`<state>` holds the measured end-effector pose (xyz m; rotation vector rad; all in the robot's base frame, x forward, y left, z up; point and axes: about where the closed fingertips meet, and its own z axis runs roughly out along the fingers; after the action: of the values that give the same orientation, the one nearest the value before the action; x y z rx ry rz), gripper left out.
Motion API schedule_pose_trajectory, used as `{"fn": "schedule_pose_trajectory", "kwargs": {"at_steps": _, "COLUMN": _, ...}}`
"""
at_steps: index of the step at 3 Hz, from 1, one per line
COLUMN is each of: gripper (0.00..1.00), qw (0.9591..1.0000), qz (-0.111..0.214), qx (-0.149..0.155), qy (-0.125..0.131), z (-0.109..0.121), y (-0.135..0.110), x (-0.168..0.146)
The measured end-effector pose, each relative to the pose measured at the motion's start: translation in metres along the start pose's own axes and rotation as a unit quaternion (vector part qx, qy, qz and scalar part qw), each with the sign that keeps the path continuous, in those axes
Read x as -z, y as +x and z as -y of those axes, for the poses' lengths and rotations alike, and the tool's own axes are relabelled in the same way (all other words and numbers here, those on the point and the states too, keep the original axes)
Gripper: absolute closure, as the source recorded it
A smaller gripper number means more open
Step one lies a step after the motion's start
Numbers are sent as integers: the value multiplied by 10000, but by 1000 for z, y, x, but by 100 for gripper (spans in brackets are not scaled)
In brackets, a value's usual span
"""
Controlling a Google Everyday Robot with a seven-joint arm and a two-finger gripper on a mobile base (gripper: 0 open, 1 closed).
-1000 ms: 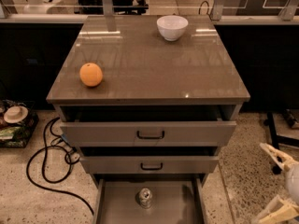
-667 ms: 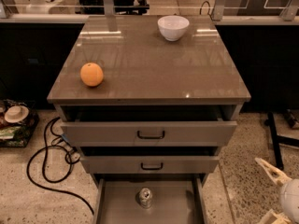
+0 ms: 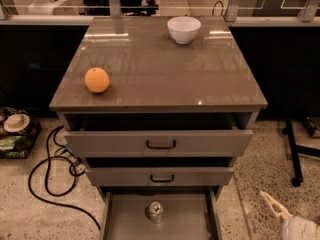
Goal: Pick 7up can from bottom drawer and place on counter
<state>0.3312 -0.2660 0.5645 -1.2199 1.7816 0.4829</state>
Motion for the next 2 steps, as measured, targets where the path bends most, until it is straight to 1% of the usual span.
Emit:
{"fn": "schedule_pose_trajectory", "kwargs": {"at_steps": 1, "gripper": 0, "qw": 9996, "qz": 173, "qx": -167, "qy": -142, "z": -13, "y": 19, "x": -31}}
{"fn": "schedule_pose_trajectory", "kwargs": {"at_steps": 2, "gripper": 0, "qw": 9996, "qz": 174, "qx": -167, "qy": -143, "z": -13, "y": 19, "x": -31}}
